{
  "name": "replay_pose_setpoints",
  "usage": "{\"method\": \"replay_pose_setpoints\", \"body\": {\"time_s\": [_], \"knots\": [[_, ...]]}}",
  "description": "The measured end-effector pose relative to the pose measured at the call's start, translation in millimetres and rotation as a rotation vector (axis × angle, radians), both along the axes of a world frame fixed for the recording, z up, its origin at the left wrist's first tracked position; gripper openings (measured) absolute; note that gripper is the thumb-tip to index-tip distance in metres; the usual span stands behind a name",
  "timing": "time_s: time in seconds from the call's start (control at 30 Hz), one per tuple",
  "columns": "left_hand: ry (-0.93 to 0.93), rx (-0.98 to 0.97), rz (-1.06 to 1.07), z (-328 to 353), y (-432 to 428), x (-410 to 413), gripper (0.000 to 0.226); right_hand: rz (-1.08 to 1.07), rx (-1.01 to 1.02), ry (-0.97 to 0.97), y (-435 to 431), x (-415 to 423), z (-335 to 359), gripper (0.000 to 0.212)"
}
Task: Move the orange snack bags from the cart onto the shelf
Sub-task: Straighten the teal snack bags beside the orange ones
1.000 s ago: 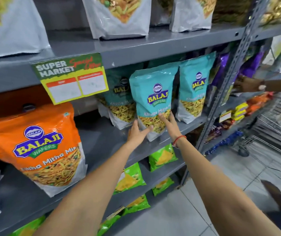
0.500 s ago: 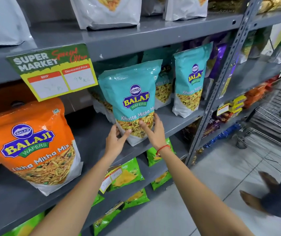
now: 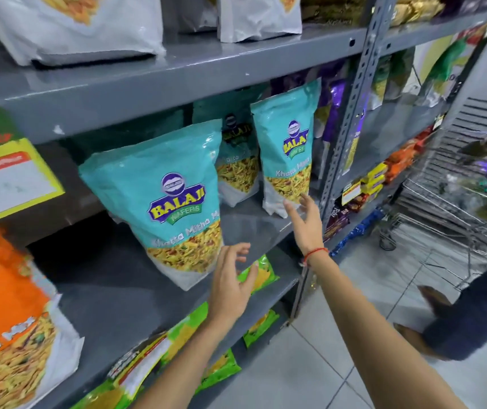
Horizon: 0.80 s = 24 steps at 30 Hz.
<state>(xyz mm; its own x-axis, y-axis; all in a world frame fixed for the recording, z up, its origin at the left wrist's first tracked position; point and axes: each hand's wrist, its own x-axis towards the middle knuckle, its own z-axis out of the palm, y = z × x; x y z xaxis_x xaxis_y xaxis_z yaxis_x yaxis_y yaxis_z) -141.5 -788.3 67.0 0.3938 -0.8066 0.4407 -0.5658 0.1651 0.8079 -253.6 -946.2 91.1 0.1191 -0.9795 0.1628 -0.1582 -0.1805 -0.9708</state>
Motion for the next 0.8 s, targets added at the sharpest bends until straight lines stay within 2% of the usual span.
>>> {"method": "replay_pose_setpoints", "body": {"time_s": [0.13, 0.27, 0.37, 0.43, 0.5, 0.7, 0.8], "knots": [[-0.006, 0.162, -0.069, 4.3, -76.5, 2.5, 0.035, 0.057, 0.077, 0.01, -54.3, -14.2, 7.5, 0.075], [0.063, 0.328, -0.093, 7.9, -138.0, 1.9, 0.06, 0.16, 0.191, -0.029, -82.3, -6.7, 9.2, 0.078], [0.157, 0.352, -0.082, 9.0, -167.8, 1.7, 0.069, 0.175, 0.202, -0.116, -95.8, 1.2, 6.7, 0.072], [0.176, 0.351, -0.047, 7.5, -175.3, 2.5, 0.066, 0.166, 0.141, -0.117, -95.9, 2.2, 2.4, 0.061], [0.121, 0.352, 0.022, 5.2, -171.6, 5.4, 0.062, 0.159, 0.094, -0.092, -89.5, 2.1, -2.3, 0.058], [0.024, 0.358, 0.073, -0.7, -136.2, 13.5, 0.063, 0.14, 0.054, 0.001, -58.9, 8.1, -10.7, 0.072], [-0.008, 0.396, 0.054, 1.8, -127.5, 15.5, 0.066, 0.142, 0.049, 0.017, -48.8, 9.9, -6.6, 0.07]]}}
